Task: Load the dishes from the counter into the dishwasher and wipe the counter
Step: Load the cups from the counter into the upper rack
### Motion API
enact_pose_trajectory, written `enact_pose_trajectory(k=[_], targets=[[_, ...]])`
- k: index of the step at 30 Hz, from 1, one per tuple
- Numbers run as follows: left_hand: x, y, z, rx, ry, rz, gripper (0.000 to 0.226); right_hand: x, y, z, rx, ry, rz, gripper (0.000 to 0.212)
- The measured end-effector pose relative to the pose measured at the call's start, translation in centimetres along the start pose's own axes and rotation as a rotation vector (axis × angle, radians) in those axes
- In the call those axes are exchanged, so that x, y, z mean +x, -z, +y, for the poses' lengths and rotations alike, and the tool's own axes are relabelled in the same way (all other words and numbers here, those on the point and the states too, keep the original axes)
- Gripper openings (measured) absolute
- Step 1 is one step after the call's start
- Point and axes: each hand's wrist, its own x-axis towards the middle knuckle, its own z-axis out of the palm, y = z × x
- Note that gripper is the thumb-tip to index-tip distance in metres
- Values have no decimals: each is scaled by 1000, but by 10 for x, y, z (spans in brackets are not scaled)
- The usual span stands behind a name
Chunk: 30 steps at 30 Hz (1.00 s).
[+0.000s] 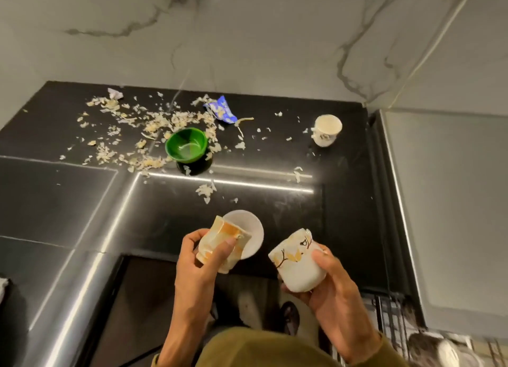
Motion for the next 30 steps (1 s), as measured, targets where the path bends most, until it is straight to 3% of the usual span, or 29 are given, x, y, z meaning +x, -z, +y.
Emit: enact_pose_trajectory(k=[3, 5, 15, 19, 25, 30], targets=[[-13, -10, -4, -10, 28, -1, 70, -15, 13, 1, 71, 0, 47, 56], [-18, -16, -5, 4, 29, -33, 71, -24, 19, 1, 76, 35, 79, 50], [-11, -13, 4, 70, -17, -295, 66, -51, 10, 28, 134, 309, 220, 66], [-16, -6, -7, 73, 45, -401, 67, -69, 11, 47, 80, 358, 295, 80], [-41, -2, -20, 59, 114, -496, 70, -101, 14, 75, 86, 398, 408, 73], [-71, -16, -24, 83, 110, -574, 65, -129, 27, 86, 143, 462, 402, 64]])
